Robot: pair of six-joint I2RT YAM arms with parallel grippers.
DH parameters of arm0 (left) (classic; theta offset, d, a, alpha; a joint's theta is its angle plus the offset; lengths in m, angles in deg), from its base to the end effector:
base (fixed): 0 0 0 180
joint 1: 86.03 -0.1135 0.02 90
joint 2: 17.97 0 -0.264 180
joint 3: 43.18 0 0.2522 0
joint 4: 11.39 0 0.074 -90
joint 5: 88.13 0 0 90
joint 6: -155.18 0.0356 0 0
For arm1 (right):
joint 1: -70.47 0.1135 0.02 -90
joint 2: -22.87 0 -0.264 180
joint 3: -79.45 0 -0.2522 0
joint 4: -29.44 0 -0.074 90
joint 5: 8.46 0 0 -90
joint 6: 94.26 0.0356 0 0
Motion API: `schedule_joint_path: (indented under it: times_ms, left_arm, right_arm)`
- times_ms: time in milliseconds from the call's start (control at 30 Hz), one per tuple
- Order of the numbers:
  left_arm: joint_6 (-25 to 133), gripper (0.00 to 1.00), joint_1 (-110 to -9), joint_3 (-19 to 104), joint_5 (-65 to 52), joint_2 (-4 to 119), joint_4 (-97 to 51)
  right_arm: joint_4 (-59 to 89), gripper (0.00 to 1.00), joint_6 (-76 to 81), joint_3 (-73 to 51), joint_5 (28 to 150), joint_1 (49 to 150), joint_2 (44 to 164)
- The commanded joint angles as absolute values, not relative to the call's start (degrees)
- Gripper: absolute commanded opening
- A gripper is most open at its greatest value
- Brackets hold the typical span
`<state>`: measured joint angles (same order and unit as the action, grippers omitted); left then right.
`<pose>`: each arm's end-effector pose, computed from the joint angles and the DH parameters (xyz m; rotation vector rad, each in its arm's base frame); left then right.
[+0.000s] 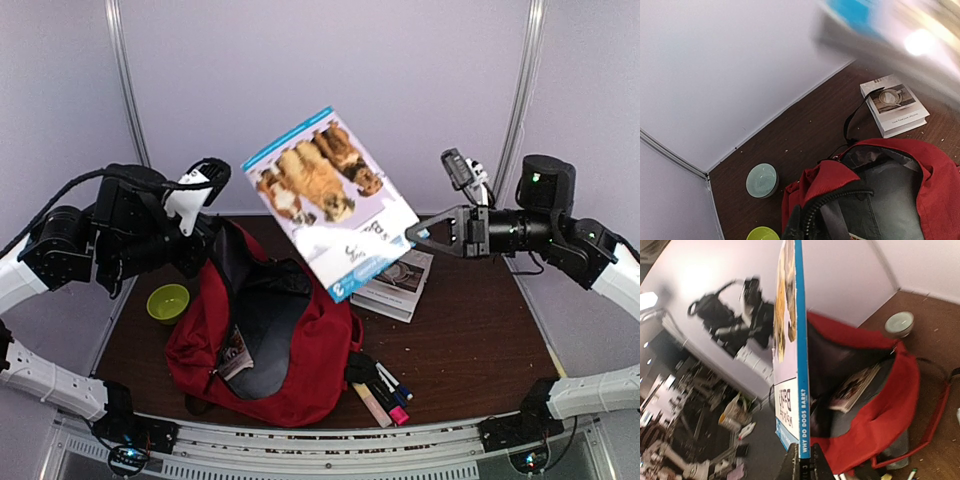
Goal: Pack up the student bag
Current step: Place the book in the largest pocket of the bag.
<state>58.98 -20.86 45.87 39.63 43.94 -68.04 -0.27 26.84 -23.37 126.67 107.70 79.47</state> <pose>0.1076 -0.1805 0.4111 0.6164 1.8740 -0.1206 0.1509 0.1463 0.4068 -0.7478 1.7996 1.5107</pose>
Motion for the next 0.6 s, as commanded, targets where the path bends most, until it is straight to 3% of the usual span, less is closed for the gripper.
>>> schedule_joint_path:
  times_ms: [0,267,433,567]
  left_arm:
    - [63.0,0.0,-22.22,50.27,37.75,44.69,-62.79]
    - [64.34,0.0,-23.02,52.28,34.99,46.6,-62.68]
    - [64.97,0.0,-22.97,51.33,29.74,47.67,-60.62]
    - [65.17,0.0,-23.01,50.61,25.18,47.4,-58.57]
  right_arm:
    - [-13.35,0.0,20.7,-20.8,135.78,113.57,83.1]
    - [-26.13,0.0,15.21,-27.48,131.55,118.26,87.54]
    - [-16.05,0.0,20.74,-28.64,131.0,118.43,95.03]
    - [-12.47,0.0,23.34,-20.66,129.29,119.99,104.05]
